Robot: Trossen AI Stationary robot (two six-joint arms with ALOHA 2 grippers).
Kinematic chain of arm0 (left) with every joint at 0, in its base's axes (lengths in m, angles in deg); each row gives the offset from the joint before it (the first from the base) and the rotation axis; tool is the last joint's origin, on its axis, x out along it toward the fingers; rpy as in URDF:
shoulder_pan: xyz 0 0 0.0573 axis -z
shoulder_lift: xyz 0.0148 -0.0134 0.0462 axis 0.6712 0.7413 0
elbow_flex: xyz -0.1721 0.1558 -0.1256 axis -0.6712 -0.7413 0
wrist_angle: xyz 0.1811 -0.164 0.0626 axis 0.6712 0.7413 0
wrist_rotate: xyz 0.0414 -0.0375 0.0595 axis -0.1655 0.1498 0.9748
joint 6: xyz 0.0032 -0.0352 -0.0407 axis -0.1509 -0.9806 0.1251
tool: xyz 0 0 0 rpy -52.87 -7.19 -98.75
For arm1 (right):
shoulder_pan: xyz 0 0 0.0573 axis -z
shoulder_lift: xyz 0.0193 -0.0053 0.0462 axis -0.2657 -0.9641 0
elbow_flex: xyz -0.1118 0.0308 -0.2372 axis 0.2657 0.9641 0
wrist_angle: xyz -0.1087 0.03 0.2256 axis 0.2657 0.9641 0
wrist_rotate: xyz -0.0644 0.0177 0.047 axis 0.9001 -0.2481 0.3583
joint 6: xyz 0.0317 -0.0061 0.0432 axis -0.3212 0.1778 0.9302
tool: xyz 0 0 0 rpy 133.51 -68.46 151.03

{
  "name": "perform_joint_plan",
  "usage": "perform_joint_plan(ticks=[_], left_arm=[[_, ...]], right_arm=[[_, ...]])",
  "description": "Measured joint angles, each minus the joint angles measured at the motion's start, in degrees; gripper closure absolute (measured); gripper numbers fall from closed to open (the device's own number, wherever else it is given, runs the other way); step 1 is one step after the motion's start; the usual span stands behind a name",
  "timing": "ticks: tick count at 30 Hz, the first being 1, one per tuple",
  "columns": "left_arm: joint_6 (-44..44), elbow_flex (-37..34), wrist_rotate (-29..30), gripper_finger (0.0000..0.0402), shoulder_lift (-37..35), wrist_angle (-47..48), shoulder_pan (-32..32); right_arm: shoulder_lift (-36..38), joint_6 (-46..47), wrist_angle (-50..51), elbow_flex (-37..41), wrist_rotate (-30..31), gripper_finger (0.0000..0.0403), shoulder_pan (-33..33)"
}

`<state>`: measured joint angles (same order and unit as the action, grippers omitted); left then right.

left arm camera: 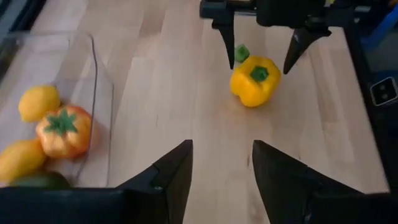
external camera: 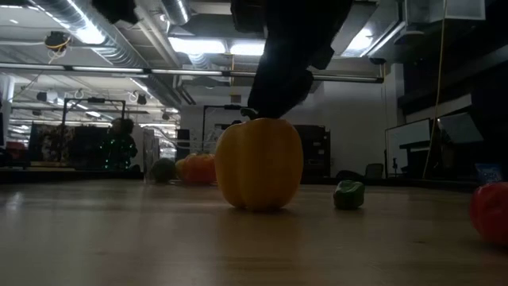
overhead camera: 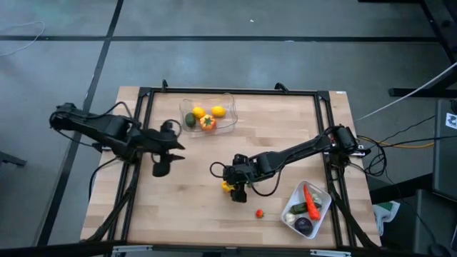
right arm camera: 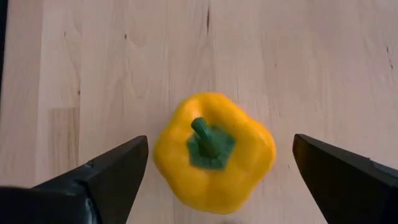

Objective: Sort produce into baskets
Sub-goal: Put the yellow bell pepper into the white bin

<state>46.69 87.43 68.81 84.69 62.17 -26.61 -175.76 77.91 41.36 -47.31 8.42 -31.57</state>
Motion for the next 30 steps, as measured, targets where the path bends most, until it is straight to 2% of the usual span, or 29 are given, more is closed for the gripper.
perform_joint_plan(ticks=[9,21,26,30], left_arm=[[-5.8,-10.1,1.3,0.0247,-10.4,-4.2,0.7],[-2.6,-22.2,1.5,0.0247,-14.2,-17.3,0.7],[1.2,-27.4,1.5,0.0247,-18.3,-24.8,0.7],[3.6,-30.6,1.6,0.0247,-23.1,-27.4,0.7]], right_arm=[[-1.9,-1.5,0.2,0.0,0.1,0.0006,0.0],[-4.2,-1.2,-0.1,-0.2,-0.6,0.0008,0.0],[-4.5,-1.2,0.1,-0.2,-1.3,0.0039,0.1],[-4.5,-1.2,0.0,-0.2,-1.4,0.0067,0.1]])
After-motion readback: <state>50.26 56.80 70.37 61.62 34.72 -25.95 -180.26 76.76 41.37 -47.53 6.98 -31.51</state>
